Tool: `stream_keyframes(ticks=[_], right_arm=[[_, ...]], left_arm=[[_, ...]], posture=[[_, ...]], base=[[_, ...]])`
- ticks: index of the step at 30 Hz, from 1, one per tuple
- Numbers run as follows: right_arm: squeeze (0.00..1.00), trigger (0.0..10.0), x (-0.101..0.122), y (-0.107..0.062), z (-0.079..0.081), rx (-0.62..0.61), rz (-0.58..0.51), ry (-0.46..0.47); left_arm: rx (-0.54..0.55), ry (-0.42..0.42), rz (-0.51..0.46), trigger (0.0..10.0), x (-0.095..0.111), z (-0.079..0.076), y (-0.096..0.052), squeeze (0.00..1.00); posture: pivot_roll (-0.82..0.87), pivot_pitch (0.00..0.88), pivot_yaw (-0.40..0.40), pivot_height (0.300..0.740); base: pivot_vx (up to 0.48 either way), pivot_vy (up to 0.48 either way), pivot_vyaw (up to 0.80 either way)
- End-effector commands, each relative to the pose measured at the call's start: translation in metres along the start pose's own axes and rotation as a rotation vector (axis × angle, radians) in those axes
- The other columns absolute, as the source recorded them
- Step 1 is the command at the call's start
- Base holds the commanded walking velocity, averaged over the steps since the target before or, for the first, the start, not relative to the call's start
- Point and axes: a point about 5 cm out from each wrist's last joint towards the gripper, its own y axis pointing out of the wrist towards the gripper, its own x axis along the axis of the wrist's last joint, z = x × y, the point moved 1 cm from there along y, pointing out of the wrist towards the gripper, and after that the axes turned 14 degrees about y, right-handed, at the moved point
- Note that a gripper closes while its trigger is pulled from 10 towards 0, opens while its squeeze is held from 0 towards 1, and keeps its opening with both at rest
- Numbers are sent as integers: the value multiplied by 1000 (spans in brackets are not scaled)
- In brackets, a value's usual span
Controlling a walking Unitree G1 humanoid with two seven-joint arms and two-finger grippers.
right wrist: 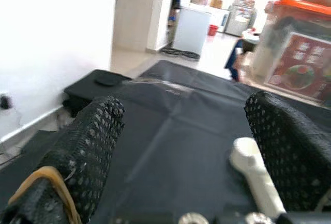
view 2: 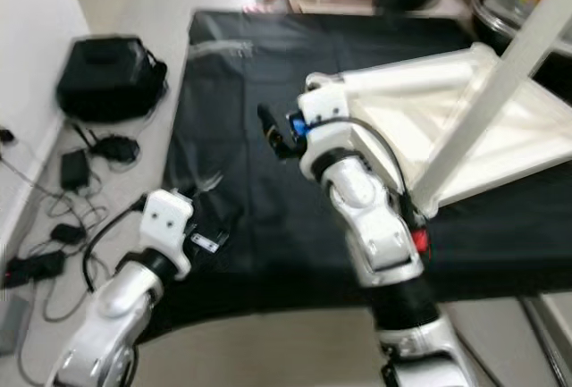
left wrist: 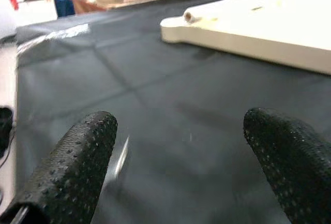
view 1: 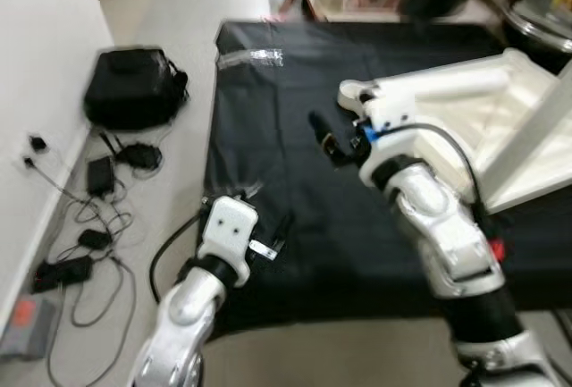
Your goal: Building children table
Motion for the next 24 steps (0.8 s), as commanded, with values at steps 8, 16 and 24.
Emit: stream_keyframes(ticks=[8, 16, 24], right_arm=[[0, 10000, 2, 22, -29, -85, 109, -30], [0, 10000, -28, 35, -94, -220, 494, -120], [0, 10000, -30, 22, -126, -247, 592, -25]], left_arm=[[-29, -11, 21, 10000, -2, -8, -3, 0], [-66, -25, 70, 10000, -5, -13, -13, 0], [-155, -89, 71, 10000, 2, -30, -30, 0]], posture=[[111, 129, -82, 740], [108, 182, -112, 740], [101, 260, -137, 740]], base=[[0, 0, 0], [0, 0, 0], [0, 0, 0]])
